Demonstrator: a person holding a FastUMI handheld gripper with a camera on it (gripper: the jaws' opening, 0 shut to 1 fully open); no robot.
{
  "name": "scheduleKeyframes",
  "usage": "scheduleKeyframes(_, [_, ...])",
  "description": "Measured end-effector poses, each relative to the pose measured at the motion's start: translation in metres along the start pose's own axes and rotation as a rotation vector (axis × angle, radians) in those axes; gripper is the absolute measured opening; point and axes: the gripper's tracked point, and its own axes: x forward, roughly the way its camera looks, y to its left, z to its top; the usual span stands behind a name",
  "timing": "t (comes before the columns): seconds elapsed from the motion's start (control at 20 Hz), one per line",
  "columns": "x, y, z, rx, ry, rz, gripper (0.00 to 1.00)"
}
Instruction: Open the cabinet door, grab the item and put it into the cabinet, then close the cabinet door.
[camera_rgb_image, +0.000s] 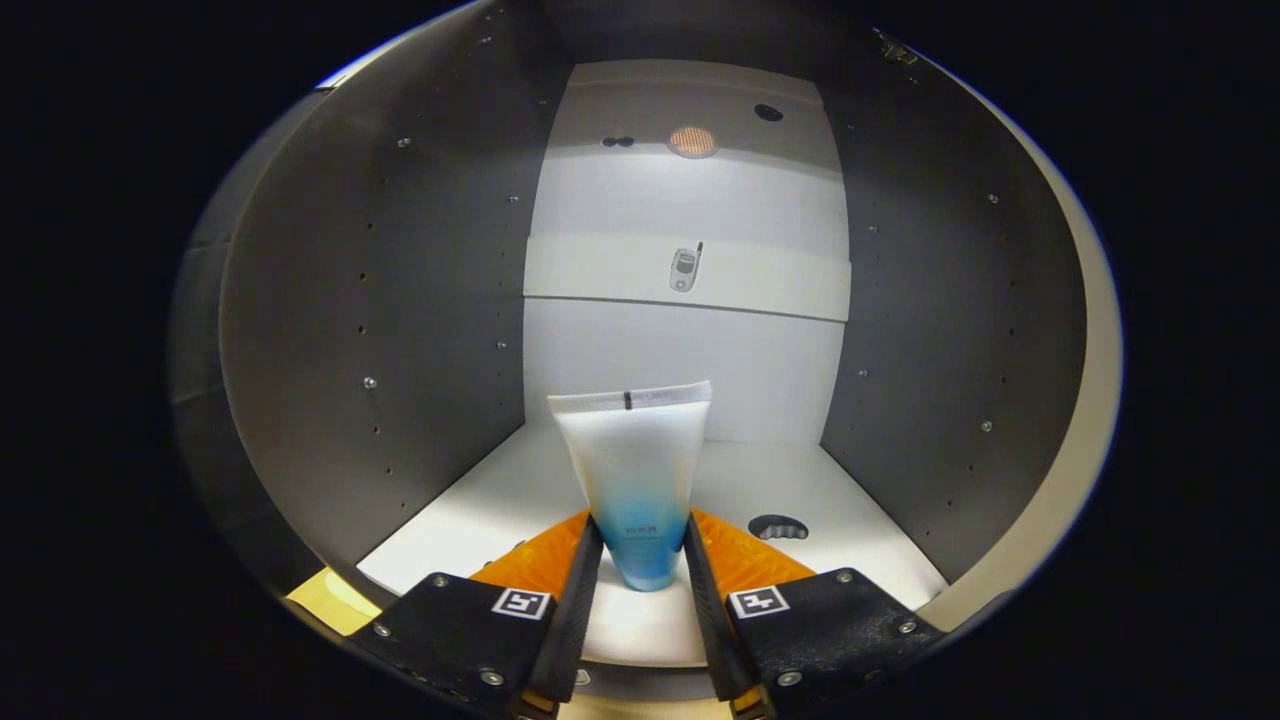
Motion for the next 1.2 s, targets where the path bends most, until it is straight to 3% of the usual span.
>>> scheduleKeyframes(0.5, [0.000,-0.004,0.003,0.030,-0.006,0.000,0.76])
scheduleKeyframes(0.65, [-0.010,-0.003,0.009,0.026,-0.017,0.001,0.93])
scheduleKeyframes(0.95, [-0.055,0.008,0.023,0.054,-0.041,0.007,0.94])
scheduleKeyframes(1.2, [-0.128,0.019,0.033,0.070,-0.062,0.011,0.94])
